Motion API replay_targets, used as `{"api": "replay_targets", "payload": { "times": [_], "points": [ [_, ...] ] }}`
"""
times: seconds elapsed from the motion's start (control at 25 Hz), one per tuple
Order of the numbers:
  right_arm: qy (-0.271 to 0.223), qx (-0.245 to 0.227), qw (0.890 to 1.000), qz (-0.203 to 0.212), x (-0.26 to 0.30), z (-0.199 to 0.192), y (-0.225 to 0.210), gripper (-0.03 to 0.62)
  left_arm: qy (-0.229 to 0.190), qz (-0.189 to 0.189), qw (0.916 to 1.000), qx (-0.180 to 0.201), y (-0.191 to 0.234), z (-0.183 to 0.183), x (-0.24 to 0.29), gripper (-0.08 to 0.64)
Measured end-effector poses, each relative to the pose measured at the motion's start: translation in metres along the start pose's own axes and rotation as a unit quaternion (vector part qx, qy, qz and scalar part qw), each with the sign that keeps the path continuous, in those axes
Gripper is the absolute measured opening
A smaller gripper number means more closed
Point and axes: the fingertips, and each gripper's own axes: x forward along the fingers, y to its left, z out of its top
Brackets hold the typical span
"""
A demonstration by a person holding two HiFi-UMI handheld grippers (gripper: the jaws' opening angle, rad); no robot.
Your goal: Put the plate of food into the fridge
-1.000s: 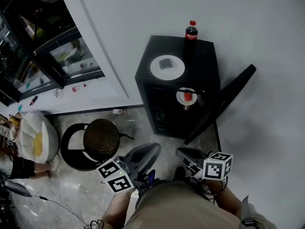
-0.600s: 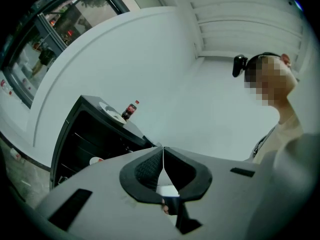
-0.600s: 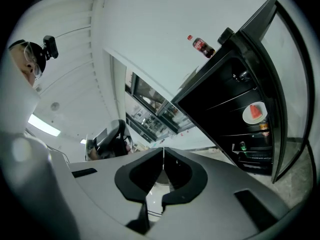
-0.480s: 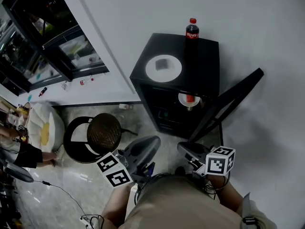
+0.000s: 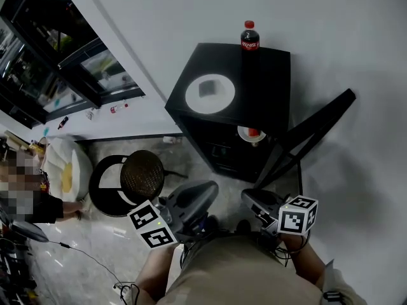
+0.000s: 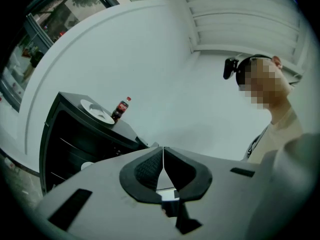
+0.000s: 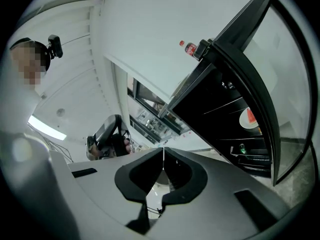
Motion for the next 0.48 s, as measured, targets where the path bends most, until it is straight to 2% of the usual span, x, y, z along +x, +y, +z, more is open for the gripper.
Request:
{"api": "replay_targets", "payload": {
  "times": [0.2,0.36,0.48],
  "points": [
    [0.003,-0.006,1.0,-0.02,0.0,0.005,-0.01,0.021,0.024,0.006,0.9997,0.009,0.009,-0.009,0.007,0.012],
    [0.005,-0.03,0.998,-0.055,0.0,0.005,-0.012,0.021,0.02,-0.007,0.9998,0.001,0.019,-0.008,0.004,0.012],
    [-0.003,-0.018,0.997,-0.074,-0.005,0.009,-0.013,0.021,0.019,-0.02,0.9996,-0.003,0.025,0.0,0.007,0.012]
  ]
}}
